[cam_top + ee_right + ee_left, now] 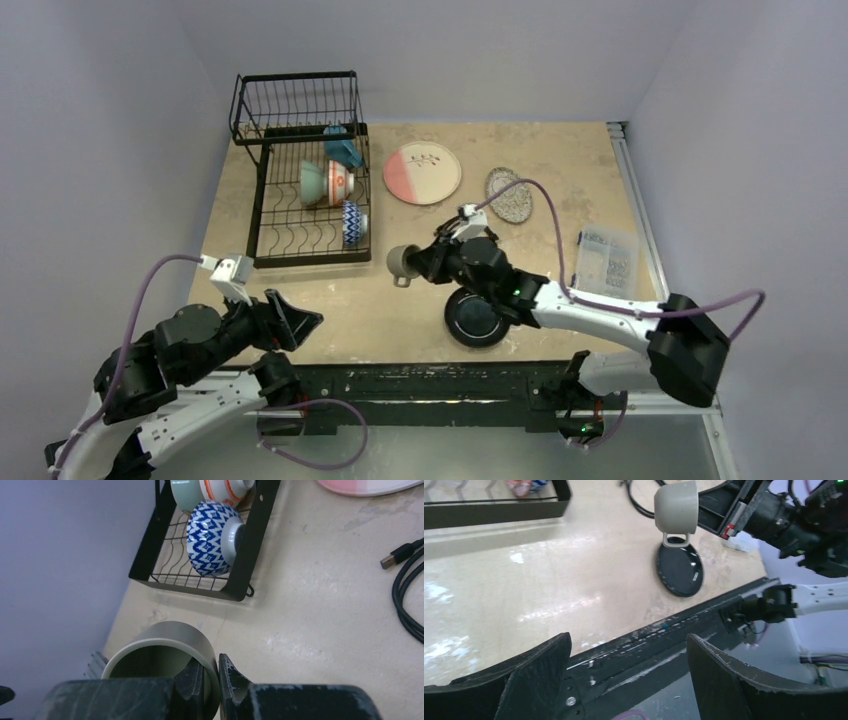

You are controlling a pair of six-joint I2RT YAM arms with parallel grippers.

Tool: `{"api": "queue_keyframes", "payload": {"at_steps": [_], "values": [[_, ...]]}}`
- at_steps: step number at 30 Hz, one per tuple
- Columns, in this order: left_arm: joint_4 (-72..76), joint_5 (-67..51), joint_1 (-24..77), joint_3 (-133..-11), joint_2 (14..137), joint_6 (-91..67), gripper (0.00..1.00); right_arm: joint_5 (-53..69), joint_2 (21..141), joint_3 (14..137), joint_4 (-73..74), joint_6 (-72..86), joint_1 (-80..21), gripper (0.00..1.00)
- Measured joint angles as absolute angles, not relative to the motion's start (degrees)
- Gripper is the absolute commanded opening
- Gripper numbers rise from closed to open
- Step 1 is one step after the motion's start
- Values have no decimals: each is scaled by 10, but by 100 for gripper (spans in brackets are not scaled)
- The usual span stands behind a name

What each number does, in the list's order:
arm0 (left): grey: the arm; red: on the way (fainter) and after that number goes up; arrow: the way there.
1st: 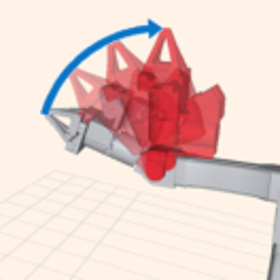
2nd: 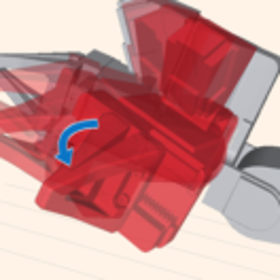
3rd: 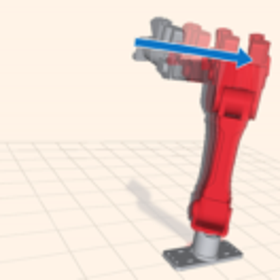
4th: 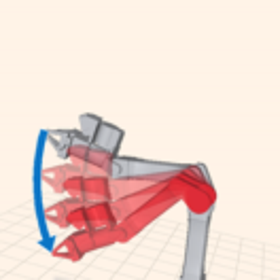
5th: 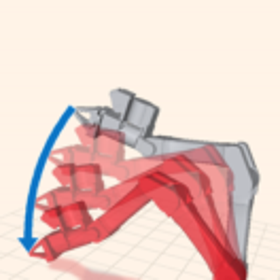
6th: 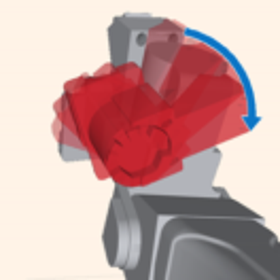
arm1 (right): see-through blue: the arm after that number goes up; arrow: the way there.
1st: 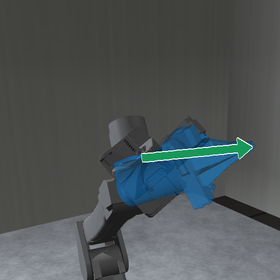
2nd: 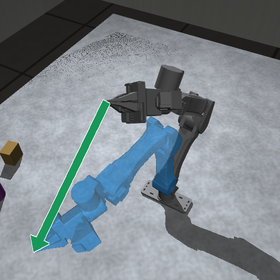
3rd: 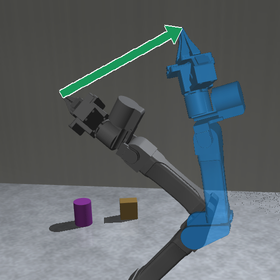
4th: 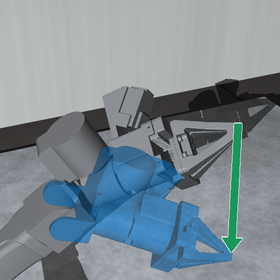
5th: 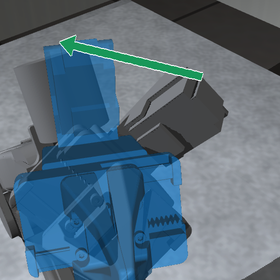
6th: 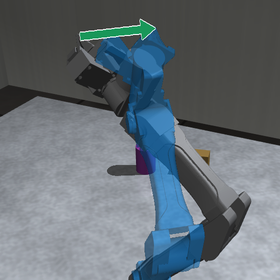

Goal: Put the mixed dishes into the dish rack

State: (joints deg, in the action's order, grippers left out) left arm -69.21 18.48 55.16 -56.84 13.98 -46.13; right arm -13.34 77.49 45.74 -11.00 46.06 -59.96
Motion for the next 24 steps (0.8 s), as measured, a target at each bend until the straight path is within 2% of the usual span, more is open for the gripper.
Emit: {"api": "queue_keyframes", "payload": {"at_steps": [3, 9, 11, 14, 18, 21, 24], "values": [[-641, 145, 552, -547, 144, -470, 88, -92, 706, 372, -194, 468, -553, 0], [-492, 25, 552, -484, 161, -504, 87, -24, 602, 263, -339, 503, -562, 0], [-424, -21, 552, -456, 175, -524, 81, -17, 580, 239, -389, 521, -560, 0], [-319, -87, 552, -413, 214, -561, 65, -3, 571, 214, -475, 554, -557, 0], [-166, -157, 552, -356, 274, -614, 55, 11, 583, 186, -580, 595, -557, 0], [-69, -190, 552, -329, 315, -654, 43, 13, 601, 176, -642, 623, -557, 0], [-17, -200, 553, -327, 343, -669, 39, 12, 608, 174, -665, 634, -557, 0]]}}
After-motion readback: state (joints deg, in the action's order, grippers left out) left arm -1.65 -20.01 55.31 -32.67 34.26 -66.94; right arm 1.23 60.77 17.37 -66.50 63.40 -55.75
